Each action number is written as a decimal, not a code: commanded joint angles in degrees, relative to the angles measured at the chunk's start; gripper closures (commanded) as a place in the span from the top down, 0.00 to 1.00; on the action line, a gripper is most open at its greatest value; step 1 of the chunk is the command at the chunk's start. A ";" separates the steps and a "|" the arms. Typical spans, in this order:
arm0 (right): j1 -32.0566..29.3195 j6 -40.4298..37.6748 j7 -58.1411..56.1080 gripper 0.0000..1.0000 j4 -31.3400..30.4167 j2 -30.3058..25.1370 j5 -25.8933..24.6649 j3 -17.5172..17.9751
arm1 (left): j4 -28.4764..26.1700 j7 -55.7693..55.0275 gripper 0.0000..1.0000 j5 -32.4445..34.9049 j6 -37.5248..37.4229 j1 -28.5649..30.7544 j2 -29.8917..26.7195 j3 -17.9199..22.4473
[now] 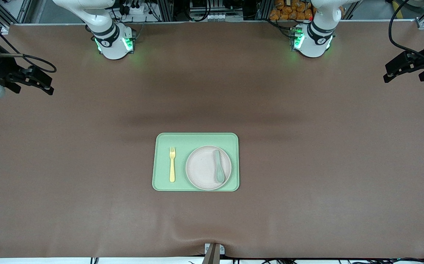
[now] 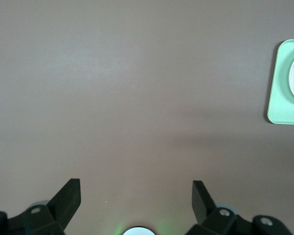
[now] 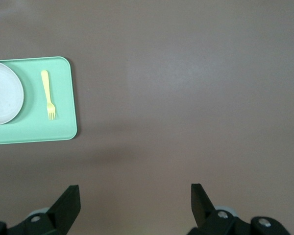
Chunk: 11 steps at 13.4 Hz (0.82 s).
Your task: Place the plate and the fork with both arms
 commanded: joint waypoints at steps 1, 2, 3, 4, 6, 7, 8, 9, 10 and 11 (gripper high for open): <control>0.64 1.65 -0.93 1.00 -2.42 -1.62 0.89 -1.90 | -0.33 1.38 1.00 1.31 0.52 0.07 -0.42 -0.60; 0.73 2.17 -1.19 1.00 -2.34 -1.35 0.89 -2.08 | -0.25 1.38 1.00 1.31 0.61 -0.02 -0.42 -0.68; 0.73 2.79 -2.68 1.00 -2.25 -1.26 0.89 -2.17 | -0.24 1.38 1.00 1.22 0.78 -1.15 -0.33 -0.25; 0.65 2.97 -3.74 1.00 -1.90 -0.92 0.89 -2.26 | -0.24 1.38 1.00 1.65 0.87 -4.20 -0.16 1.41; 0.73 3.94 -3.83 1.00 -0.06 0.31 0.89 -2.52 | -0.33 1.38 1.00 2.80 0.87 -13.33 -0.16 10.61; 0.82 4.02 -3.83 1.00 0.12 0.40 0.89 -2.70 | -0.33 1.38 1.00 2.80 0.87 -15.03 -0.16 12.57; 0.91 4.11 -3.83 1.00 0.04 0.41 0.98 -2.79 | -0.33 1.38 1.00 2.80 0.87 -15.74 -0.07 13.02; 1.17 4.03 -3.83 1.00 0.04 0.41 0.98 -2.87 | -0.33 1.38 1.00 2.80 0.70 -16.01 -0.07 13.03; 1.26 4.03 -3.83 1.00 0.12 0.41 0.98 -2.96 | -0.33 1.38 1.00 2.71 0.52 -16.01 -0.24 13.03; 1.52 4.11 -3.83 1.00 0.21 0.41 0.90 -3.48 | -0.33 1.38 1.00 2.71 0.43 -16.01 -0.33 13.11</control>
